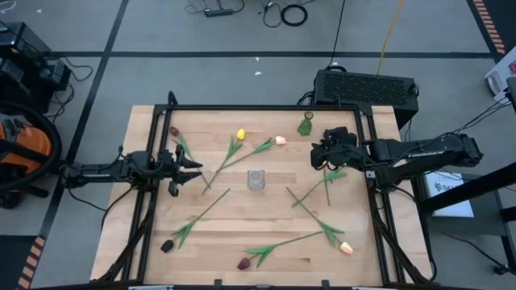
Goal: Sort flowers into vase by color
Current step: Put the right yellow tulip into the green vase
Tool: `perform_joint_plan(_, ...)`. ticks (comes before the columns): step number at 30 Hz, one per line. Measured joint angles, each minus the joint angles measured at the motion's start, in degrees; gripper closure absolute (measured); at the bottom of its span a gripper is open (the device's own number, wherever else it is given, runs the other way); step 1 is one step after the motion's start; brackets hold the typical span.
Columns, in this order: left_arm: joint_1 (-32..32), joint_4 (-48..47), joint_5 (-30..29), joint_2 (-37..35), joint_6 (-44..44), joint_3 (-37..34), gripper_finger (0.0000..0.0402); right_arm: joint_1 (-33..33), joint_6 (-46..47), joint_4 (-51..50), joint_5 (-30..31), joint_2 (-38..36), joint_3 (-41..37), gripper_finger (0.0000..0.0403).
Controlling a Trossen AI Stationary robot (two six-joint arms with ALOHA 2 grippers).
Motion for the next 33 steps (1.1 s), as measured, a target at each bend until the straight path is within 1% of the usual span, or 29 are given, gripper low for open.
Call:
perform_joint_plan(3,-0.01,-0.01,0.01,-0.01,0.0,0.0,0.0256,-0.94,1.51,-1.01,-1.42,0.0,0.0,0.022)
perform_joint_plan(8,0.0,-0.01,0.01,0.0,0.0,0.0,0.0256,-3.44,11.52,-6.24,-11.09,0.08,0.01,0.022)
perform_joint_plan(10,0.0,-0.01,0.01,0.0,0.0,0.0,0.0256,-3.99,15.79,-9.35,-13.03,0.22,0.0,0.022)
perform_joint_plan(15,-0.02,-0.02,0.01,0.0,0.0,0.0,0.0256,-4.98,25.75,-16.24,-13.1,0.51,0.0,0.022)
perform_joint_plan(18,-0.01,-0.01,0.0,0.0,0.0,0.0,0.0256,-5.86,30.62,-18.72,-12.86,0.95,0.0,0.022)
perform_joint_plan(20,0.0,-0.02,0.01,0.0,0.0,0.0,0.0256,-6.38,34.66,-20.81,-13.63,1.59,0.0,0.022)
perform_joint_plan(24,-0.01,-0.02,0.01,0.0,0.0,0.0,0.0256,-6.78,46.2,-23.58,-16.74,3.33,-0.77,0.022)
perform_joint_plan(30,0.0,0.0,0.01,0.02,0.0,0.0,0.0256,-6.74,58.93,-23.29,-27.41,7.47,-4.19,0.022)
perform_joint_plan(33,0.0,-0.02,0.01,0.02,0.0,0.0,0.0256,-6.74,63.76,-22.39,-31.31,9.29,-5.66,0.022)
